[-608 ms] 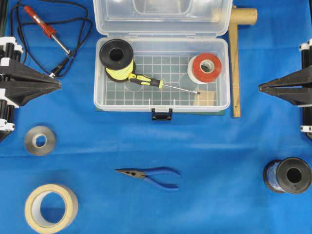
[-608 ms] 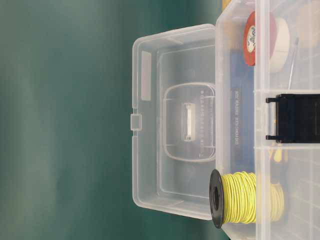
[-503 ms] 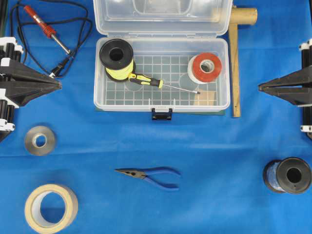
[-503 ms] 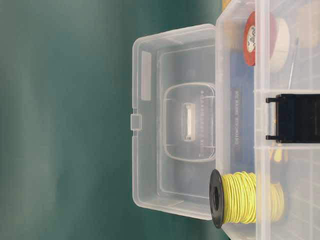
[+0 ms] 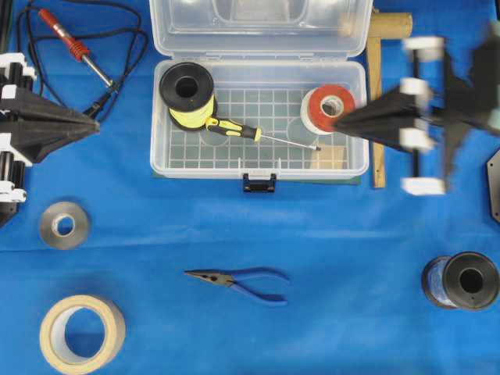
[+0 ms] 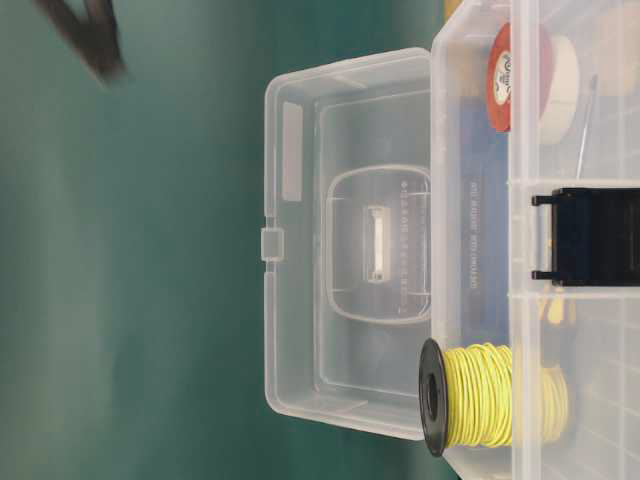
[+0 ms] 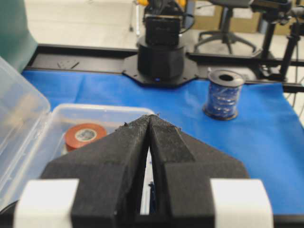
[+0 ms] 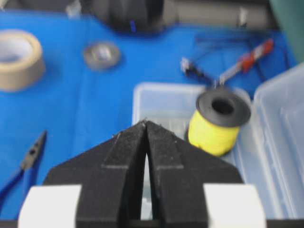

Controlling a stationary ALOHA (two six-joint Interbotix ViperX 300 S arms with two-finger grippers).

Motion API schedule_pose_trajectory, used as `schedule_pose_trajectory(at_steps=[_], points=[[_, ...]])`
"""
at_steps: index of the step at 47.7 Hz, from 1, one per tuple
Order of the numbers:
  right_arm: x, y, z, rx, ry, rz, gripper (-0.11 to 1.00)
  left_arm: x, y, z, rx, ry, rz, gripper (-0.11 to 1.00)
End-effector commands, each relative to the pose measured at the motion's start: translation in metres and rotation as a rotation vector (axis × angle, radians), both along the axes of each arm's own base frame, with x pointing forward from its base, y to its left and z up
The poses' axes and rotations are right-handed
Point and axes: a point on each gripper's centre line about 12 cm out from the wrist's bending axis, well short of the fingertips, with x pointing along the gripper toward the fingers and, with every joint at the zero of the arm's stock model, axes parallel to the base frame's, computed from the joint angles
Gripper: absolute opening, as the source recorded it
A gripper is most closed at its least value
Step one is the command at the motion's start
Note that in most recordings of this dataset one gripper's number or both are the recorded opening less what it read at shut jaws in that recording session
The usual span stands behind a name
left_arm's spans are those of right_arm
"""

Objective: Pick the screwdriver from the toolbox among several items.
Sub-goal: 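Lower the open right gripper over the yellow-black screwdriver handle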

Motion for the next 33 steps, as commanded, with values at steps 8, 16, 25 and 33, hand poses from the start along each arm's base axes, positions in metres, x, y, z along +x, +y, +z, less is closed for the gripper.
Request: schedule_pose_trajectory(at_steps=[8,16,25,33], points=[[0.063,-0.034,-0.011,0.179,0.226,-0.155,0.17,0.001,0.001,0.004,-0.006,-0.013,0.007,0.0],[0.098,-0.051,-0.037,0.245,0.422,-0.246,0.63,0.001,0.001,0.004,-0.004,-0.012,0.007,0.0],[0.133,-0.063,-0.083,0.26,0.608,-0.317,0.75,0.001,0.001,0.003,-0.006,-0.011,0.007,0.0],[0.151,-0.07,-0.131,0.274,0.72,-0.348,0.74,0.001,0.001,0.002,-0.006,-0.009,0.007,0.0]])
